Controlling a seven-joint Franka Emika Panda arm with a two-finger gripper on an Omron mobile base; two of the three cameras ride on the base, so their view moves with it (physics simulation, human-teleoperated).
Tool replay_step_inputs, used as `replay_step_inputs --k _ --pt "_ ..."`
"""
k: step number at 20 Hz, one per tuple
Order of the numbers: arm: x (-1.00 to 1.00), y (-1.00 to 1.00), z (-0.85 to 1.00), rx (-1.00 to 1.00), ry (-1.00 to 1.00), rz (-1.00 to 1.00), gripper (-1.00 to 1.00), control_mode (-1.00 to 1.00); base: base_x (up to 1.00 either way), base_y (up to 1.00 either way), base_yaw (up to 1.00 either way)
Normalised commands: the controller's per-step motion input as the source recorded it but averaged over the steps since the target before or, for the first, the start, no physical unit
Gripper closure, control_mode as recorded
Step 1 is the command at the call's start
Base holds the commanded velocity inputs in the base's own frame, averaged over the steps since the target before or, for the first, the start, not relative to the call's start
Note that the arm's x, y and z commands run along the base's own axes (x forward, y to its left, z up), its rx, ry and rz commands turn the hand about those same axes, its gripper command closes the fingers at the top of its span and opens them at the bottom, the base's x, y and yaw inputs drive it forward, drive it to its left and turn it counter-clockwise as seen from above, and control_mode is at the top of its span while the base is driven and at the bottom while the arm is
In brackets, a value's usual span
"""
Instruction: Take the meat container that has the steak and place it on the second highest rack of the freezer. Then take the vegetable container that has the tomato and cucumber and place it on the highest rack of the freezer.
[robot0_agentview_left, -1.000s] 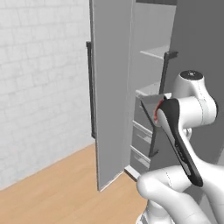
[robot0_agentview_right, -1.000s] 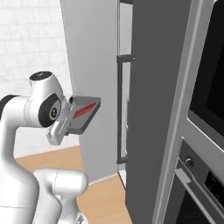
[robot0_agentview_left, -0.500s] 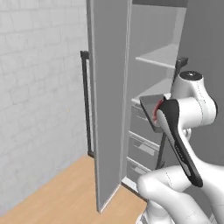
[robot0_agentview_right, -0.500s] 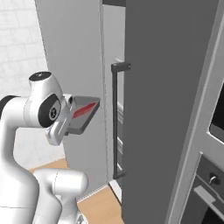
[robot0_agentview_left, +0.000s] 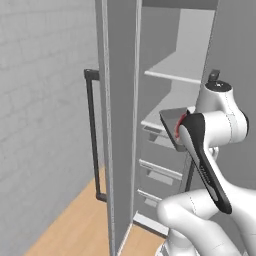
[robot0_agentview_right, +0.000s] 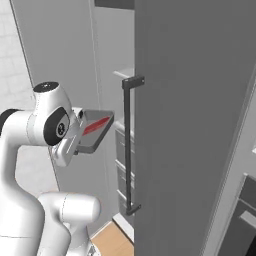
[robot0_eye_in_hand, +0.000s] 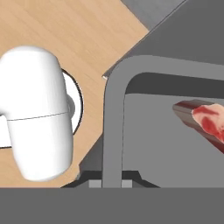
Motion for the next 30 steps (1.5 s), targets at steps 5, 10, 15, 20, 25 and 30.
replay_step_inputs --k 5,10,15,20,25,30 --pt "0.00 0.00 0.00 0.00 0.00 0.00 1.00 1.00 0.24 0.41 -0.36" --pt "0.00 0.00 0.00 0.00 0.00 0.00 1.00 1.00 0.30 0.41 -0.39" --pt "0.00 0.00 0.00 0.00 0.00 0.00 1.00 1.00 0.29 0.48 -0.35" --pt "0.00 0.00 0.00 0.00 0.00 0.00 1.00 1.00 0.28 0.05 -0.23" --pt "0.00 0.00 0.00 0.00 0.00 0.00 1.00 1.00 0.12 -0.10 -0.06" --pt "0.00 0.00 0.00 0.00 0.00 0.00 1.00 1.00 0.42 -0.04 -0.06"
